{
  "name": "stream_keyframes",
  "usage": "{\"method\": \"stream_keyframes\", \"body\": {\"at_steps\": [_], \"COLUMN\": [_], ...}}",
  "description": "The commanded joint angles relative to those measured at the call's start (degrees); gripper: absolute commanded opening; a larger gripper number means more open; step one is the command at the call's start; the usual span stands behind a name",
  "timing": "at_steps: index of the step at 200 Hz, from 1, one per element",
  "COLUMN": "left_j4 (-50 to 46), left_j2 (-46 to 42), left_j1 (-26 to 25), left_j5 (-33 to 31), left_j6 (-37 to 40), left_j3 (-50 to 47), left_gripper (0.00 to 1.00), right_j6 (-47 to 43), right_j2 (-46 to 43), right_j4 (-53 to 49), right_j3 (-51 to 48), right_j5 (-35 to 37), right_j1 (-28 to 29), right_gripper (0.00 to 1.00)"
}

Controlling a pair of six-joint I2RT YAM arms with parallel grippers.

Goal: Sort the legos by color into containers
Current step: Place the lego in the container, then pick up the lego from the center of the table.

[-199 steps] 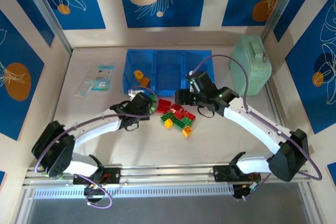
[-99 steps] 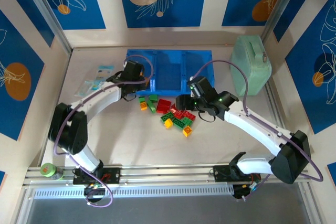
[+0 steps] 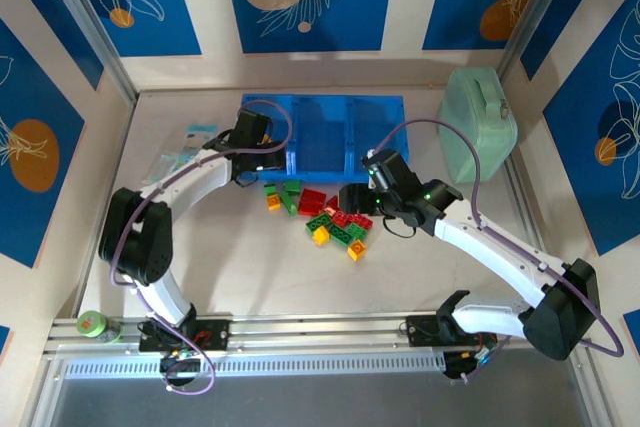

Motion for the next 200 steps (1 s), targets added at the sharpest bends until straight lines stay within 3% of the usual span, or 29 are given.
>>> {"method": "stream_keyframes", "body": {"at_steps": [1, 48, 87, 125, 170, 200], "left_j4": [1.65, 5.47, 7.46, 0.63, -4.12, -6.62], "left_j2": [-3.19, -10.61, -21.31, -31.87, -45.9, -50.63], "left_j1": [-0.03, -0.03, -0.8, -2.95, -3.73, -3.99], "left_j5": [1.48, 4.53, 6.43, 4.43, 2.68, 1.99], "left_j6": [-0.15, -4.1, -6.2, -5.77, -8.91, -9.79], "left_j3": [-4.13, -14.65, -24.79, -28.46, -33.9, -35.27], "left_gripper": [0.73, 0.69, 0.68, 0.68, 0.68, 0.68], "right_j6": [0.33, -2.94, -7.85, -11.38, -14.29, -14.58], "right_j2": [0.64, 5.39, 14.84, 27.78, 42.41, 49.24], "right_j4": [-0.68, 0.06, -1.0, -3.25, -8.2, -10.58], "right_j3": [-0.92, 1.09, 7.83, 18.74, 33.04, 39.87], "right_j5": [-0.65, -4.29, -6.1, -4.8, -4.56, -2.68], "right_j1": [0.0, 1.38, 5.37, 9.33, 10.98, 10.99], "right_gripper": [0.71, 0.66, 0.63, 0.59, 0.59, 0.57]}}
